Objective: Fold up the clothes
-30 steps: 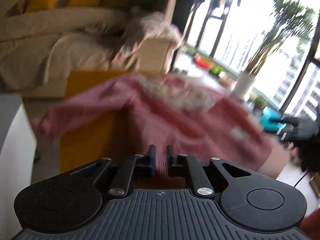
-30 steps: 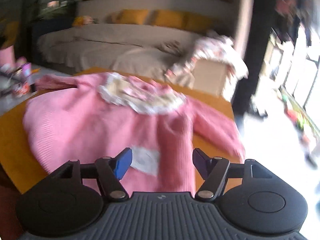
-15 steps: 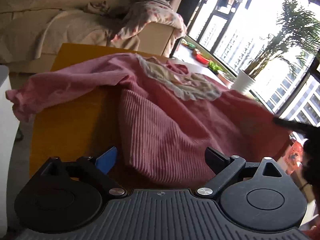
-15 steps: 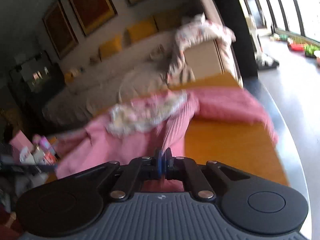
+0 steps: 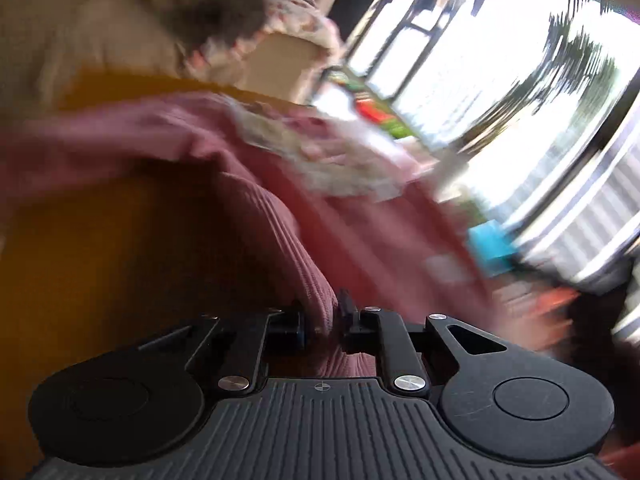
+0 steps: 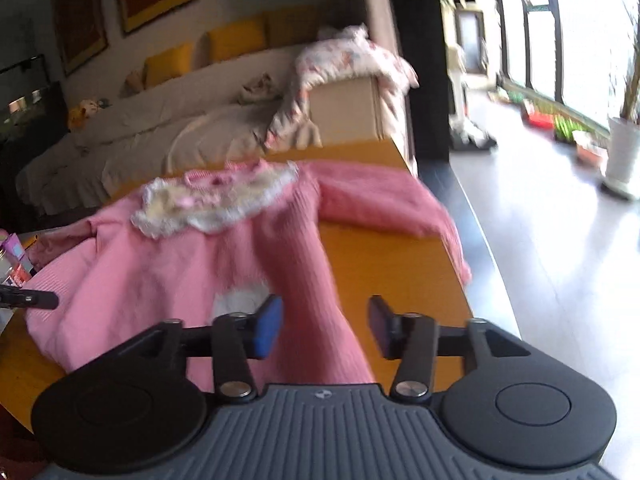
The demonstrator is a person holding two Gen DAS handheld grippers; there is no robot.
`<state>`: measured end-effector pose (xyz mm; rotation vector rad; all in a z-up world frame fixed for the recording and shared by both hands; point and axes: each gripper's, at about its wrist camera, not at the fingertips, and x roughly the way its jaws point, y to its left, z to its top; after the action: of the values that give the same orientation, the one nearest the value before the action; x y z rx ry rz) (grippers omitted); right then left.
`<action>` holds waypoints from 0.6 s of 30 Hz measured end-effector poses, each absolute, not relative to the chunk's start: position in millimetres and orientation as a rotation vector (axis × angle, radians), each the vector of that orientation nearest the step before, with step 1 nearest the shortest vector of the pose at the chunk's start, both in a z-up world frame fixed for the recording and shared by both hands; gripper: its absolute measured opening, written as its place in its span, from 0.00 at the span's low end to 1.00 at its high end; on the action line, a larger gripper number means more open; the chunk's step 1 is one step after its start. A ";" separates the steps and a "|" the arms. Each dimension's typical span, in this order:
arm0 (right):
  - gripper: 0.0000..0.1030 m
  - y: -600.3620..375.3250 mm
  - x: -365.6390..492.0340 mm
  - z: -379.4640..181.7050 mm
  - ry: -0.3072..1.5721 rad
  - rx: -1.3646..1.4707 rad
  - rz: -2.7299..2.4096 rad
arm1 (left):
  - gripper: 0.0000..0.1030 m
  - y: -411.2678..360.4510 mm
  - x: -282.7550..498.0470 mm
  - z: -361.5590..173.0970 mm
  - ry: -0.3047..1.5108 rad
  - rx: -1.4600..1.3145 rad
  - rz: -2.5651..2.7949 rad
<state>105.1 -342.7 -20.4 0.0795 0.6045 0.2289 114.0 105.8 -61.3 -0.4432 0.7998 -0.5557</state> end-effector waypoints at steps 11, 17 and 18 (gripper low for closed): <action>0.75 -276.6 133.8 -23.1 0.616 0.049 0.425 | 0.60 127.8 74.2 -94.9 1.022 -0.679 -0.648; 0.79 -235.5 118.4 -37.0 0.634 -0.046 0.559 | 0.88 109.5 76.8 -70.1 0.888 -0.514 -0.628; 0.80 -233.2 116.7 -37.2 0.635 -0.046 0.570 | 0.88 104.0 77.9 -67.6 0.872 -0.455 -0.596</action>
<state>116.7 -233.2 -37.2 -0.0460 0.6352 0.5699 77.9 104.0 -67.6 -0.4554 0.8723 -0.5963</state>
